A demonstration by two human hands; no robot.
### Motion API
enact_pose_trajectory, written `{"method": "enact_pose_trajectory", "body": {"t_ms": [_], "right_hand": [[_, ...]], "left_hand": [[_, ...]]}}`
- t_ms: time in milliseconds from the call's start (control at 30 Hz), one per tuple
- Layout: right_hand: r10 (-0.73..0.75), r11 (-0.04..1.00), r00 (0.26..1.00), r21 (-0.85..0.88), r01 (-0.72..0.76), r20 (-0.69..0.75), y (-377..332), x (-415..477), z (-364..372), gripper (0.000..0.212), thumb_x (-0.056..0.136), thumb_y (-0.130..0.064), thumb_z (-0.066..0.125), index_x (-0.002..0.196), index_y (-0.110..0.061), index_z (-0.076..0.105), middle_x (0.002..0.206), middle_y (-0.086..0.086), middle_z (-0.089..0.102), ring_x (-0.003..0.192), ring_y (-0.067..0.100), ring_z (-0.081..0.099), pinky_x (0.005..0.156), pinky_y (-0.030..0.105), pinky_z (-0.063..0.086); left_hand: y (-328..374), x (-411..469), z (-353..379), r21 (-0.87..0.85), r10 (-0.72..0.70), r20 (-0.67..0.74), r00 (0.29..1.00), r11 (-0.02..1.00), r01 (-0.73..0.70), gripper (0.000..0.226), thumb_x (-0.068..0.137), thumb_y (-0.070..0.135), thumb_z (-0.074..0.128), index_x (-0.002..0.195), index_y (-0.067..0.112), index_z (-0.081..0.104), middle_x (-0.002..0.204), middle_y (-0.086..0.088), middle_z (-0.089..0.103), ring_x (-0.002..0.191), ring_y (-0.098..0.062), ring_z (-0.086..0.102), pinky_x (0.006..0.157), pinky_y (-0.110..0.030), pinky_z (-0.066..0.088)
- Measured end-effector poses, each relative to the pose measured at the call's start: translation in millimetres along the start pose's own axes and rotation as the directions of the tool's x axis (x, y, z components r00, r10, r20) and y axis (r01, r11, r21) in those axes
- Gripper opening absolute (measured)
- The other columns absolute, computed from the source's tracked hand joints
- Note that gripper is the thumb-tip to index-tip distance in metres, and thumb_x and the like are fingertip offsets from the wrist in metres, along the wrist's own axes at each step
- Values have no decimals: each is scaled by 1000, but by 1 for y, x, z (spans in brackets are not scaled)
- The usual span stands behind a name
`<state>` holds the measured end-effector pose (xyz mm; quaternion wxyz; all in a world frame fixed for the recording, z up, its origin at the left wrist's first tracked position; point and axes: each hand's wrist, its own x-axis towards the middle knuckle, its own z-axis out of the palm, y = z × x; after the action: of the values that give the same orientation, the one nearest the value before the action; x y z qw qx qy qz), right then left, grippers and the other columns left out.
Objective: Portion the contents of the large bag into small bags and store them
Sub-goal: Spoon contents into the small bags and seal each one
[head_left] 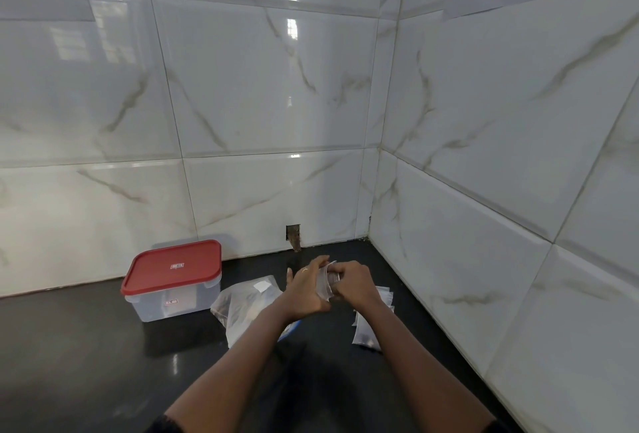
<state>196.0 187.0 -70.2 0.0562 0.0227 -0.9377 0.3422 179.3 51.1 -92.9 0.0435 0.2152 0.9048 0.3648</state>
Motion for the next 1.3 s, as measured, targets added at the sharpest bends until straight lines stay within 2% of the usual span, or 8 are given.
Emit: {"method": "enact_pose_trajectory", "body": {"t_ms": [200,433,633,733,833,933,1133,1300], "right_hand": [[-41,999,998,37,39,45,-2,1,5,42,75,-16,73,117,-13,67,121,4,58,104,16,56,80,14,36],[-5,933,1000,361,3,5,-7,-1,5,34,78,-3,67,110,-14,71,110,2,55,97,15,55,76,19,48],[-50,908,997,415,67,-52,-19,-1,11,33,80,1,66,110,-10,71,105,1,60,94,14,58,78,20,52],[80,870,983,493,12,-164,-24,-3,18,18,83,0,60,93,-7,74,91,0,63,82,11,60,75,23,55],[147,936,982,338,-100,-119,-20,-7,29,23,88,-1,52,75,-12,68,75,2,63,68,8,57,73,27,55],[59,998,993,5,-60,107,-13,-20,50,21,91,-6,52,95,-6,72,92,8,70,81,11,63,81,20,53],[-219,969,936,-53,242,277,-13,-42,93,32,94,-12,45,121,-12,62,119,6,63,105,15,62,91,21,47],[-149,944,918,-222,242,369,-29,-35,112,40,96,-9,44,136,-10,44,133,13,53,119,27,55,103,34,44]], "left_hand": [[-4,1,0,130,68,-74,995,990,-58,82,64,40,77,134,19,38,134,5,47,129,-12,37,114,-51,-7],[-5,2,-10,146,118,-239,964,986,-84,61,71,44,74,121,18,50,122,5,55,120,-11,47,116,-48,4],[-14,2,-28,216,119,-275,954,975,-59,64,71,47,71,122,16,51,124,0,56,120,-17,48,114,-44,10],[-21,1,-38,292,92,-295,951,956,-1,63,75,43,71,127,18,47,129,0,53,124,-18,45,114,-45,8],[-32,-6,-47,333,-3,-292,956,937,105,68,75,45,71,130,17,43,132,-2,50,125,-20,44,116,-48,10],[-36,-18,-52,341,-39,-262,964,931,130,75,70,51,73,131,18,41,133,-1,49,126,-20,42,115,-46,13],[-46,-39,-56,468,-95,-47,994,877,106,84,68,50,73,136,22,32,138,1,38,133,-22,30,116,-51,-2],[-56,-52,-64,529,-143,13,990,841,114,90,67,45,75,139,22,26,138,1,35,132,-22,29,116,-52,5]]}}
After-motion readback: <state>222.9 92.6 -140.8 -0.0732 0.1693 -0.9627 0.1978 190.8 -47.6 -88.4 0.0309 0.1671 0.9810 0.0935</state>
